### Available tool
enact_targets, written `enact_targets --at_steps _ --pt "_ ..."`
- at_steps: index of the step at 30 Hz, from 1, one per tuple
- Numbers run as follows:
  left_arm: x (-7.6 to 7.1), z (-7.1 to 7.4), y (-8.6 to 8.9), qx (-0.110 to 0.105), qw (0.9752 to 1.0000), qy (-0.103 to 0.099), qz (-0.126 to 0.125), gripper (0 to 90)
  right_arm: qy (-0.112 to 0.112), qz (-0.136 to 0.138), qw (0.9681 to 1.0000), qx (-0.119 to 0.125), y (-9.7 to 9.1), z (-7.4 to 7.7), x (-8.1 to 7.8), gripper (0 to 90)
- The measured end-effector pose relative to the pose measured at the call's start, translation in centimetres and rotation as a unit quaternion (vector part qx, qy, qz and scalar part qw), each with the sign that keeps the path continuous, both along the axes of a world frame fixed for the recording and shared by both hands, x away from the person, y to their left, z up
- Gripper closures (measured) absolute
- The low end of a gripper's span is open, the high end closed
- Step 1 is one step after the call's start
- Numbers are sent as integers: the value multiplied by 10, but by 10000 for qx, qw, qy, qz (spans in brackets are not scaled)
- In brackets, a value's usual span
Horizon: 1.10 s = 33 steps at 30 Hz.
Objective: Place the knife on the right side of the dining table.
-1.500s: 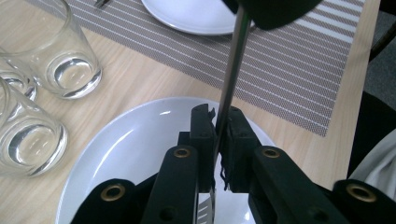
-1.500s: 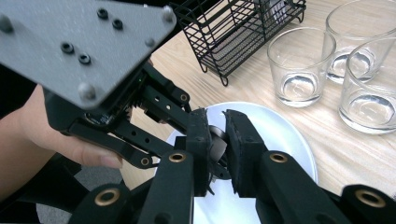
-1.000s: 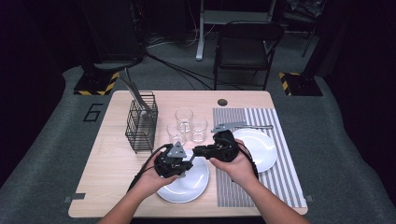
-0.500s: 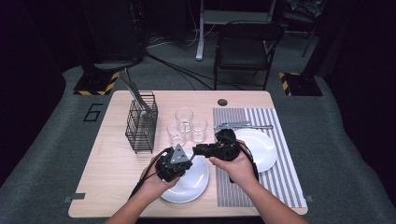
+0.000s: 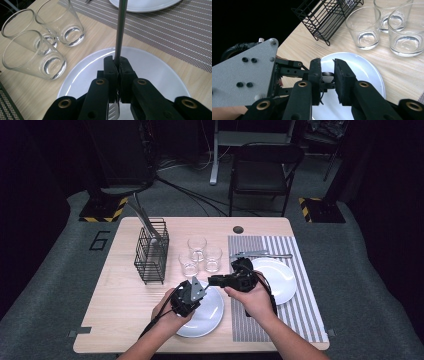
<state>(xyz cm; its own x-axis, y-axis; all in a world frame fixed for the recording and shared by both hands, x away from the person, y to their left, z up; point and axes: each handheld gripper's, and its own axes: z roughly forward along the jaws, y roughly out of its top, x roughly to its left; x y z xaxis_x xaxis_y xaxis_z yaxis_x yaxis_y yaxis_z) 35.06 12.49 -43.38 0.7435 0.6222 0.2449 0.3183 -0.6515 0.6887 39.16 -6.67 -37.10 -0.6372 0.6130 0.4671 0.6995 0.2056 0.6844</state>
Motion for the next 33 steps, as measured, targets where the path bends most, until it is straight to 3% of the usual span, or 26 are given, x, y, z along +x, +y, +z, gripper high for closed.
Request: enact_targets --at_steps 9,12,14,29,33 --pt "1 -3 -3 96 9999 39 112 869 8 -87 9999 -57 2 -4 2 766" --pt "2 -4 -4 -48 9999 79 129 869 107 -134 9998 -70 4 -6 2 758" --pt "1 -3 -4 -25 9999 89 134 869 157 -110 9998 -76 5 -8 2 750" --pt "1 -5 -3 -118 9998 130 113 866 7 -108 9998 -195 6 -12 2 778" --pt "1 -6 0 -290 9994 189 -9 817 75 -94 9998 -137 4 -14 4 779"
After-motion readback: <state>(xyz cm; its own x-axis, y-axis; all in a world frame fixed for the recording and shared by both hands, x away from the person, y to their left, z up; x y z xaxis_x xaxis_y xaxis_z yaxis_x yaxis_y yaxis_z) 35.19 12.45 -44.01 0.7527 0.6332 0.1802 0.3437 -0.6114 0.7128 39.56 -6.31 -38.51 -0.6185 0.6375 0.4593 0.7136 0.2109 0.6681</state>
